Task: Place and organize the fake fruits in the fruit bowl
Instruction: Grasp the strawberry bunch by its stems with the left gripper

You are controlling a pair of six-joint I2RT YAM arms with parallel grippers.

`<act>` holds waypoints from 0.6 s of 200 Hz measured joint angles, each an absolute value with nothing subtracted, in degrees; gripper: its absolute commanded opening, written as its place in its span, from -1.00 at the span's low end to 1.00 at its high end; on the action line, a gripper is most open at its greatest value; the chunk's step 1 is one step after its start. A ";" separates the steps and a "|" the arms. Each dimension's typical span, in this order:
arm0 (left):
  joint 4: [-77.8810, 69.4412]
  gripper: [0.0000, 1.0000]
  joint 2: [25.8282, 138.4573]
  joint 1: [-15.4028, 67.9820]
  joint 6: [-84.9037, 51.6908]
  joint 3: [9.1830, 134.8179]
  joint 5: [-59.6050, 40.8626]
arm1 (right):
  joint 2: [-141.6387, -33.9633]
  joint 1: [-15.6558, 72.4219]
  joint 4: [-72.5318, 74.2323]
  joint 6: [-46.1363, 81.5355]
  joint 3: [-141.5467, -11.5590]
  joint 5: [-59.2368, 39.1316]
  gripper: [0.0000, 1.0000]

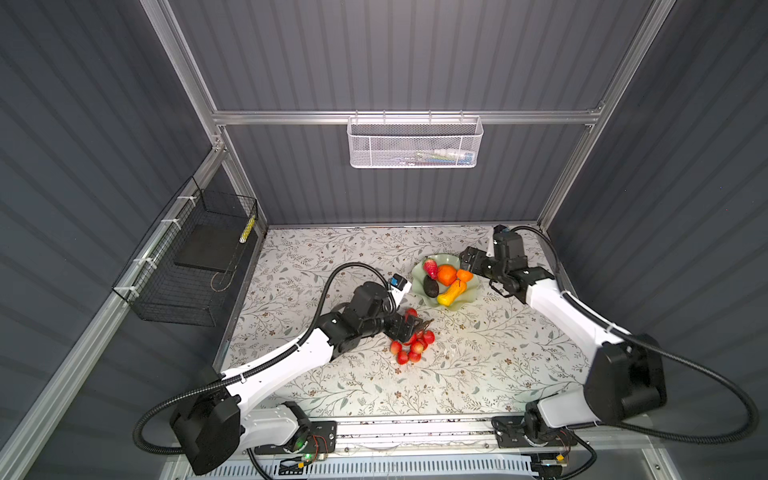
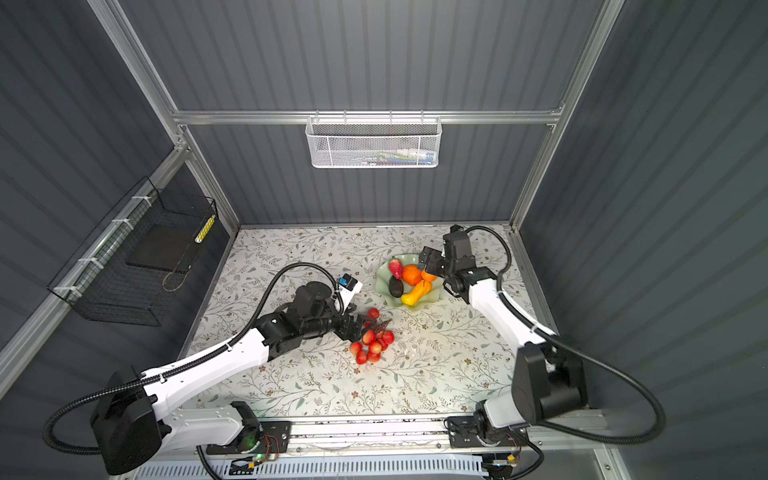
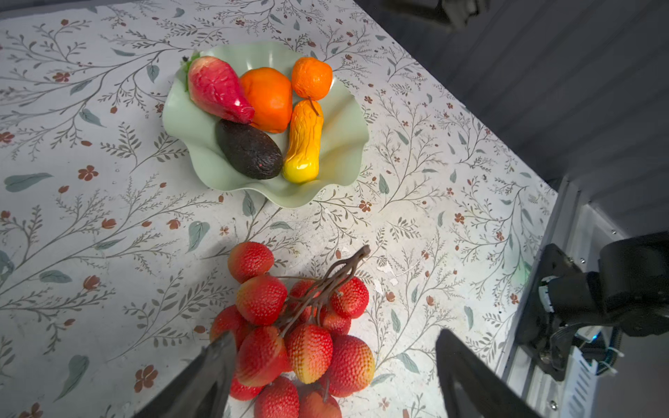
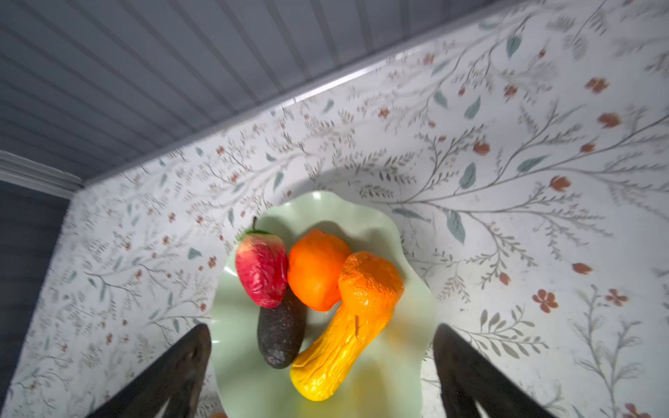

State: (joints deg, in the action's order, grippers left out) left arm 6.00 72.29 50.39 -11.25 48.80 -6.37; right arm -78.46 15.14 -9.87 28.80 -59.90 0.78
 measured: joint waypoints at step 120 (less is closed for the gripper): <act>0.60 0.38 90.08 56.23 -4.60 52.47 4.84 | -56.90 15.14 -9.54 33.23 -45.30 6.07 0.98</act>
State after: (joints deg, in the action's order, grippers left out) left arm 0.60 90.08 56.23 -4.60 52.47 4.84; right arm -56.90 15.14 -9.54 33.23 -45.30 6.07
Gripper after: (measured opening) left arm 0.714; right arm 0.988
